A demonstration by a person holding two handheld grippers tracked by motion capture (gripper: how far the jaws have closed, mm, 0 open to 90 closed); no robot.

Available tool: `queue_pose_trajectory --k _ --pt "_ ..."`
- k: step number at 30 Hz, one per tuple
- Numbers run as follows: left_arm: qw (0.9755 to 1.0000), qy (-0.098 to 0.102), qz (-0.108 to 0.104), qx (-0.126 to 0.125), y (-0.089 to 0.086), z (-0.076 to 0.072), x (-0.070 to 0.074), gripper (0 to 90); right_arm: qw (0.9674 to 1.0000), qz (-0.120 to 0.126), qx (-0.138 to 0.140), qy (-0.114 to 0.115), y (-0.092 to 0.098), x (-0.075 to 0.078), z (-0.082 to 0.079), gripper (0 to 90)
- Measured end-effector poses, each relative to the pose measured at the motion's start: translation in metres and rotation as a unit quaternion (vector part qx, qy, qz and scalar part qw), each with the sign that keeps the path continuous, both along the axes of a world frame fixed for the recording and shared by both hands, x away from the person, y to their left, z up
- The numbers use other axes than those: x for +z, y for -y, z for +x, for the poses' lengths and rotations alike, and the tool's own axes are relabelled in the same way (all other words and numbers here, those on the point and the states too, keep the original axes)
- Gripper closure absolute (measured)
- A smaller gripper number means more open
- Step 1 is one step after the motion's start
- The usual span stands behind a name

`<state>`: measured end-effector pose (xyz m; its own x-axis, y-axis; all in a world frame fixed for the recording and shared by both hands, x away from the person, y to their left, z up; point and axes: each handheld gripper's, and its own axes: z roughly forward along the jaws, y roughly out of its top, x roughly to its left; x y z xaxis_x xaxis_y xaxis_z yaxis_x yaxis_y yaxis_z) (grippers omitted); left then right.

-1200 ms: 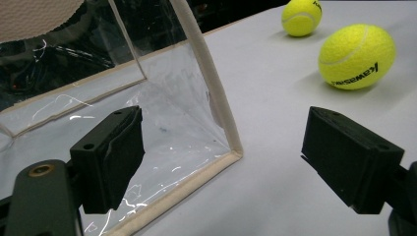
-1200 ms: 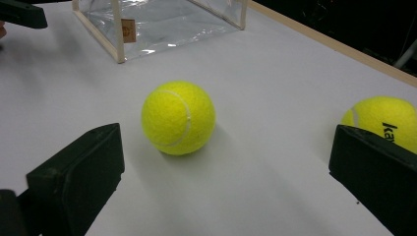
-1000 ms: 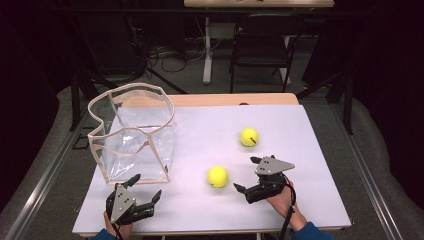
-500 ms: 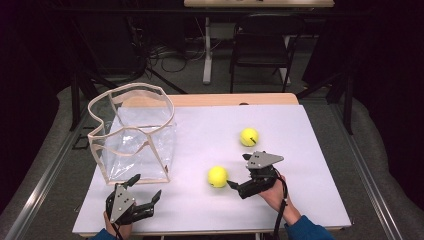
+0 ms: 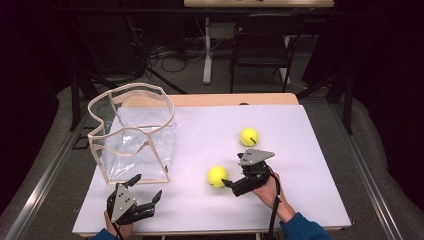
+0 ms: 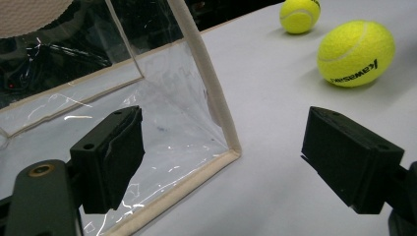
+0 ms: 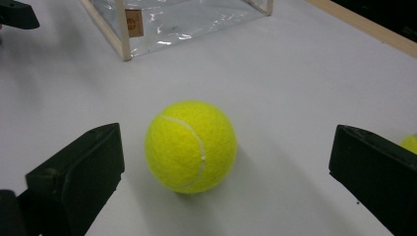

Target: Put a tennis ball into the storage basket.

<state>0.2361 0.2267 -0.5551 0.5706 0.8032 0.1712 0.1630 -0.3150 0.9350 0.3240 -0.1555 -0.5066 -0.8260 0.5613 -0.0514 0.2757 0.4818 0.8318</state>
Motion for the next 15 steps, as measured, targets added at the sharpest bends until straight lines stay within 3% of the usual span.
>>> queue_pose_trajectory --k 15 --pt "1.0 0.004 0.001 0.001 0.001 -0.001 0.0 15.9 0.9984 -0.024 0.022 -0.046 -0.014 -0.005 0.008 0.0"
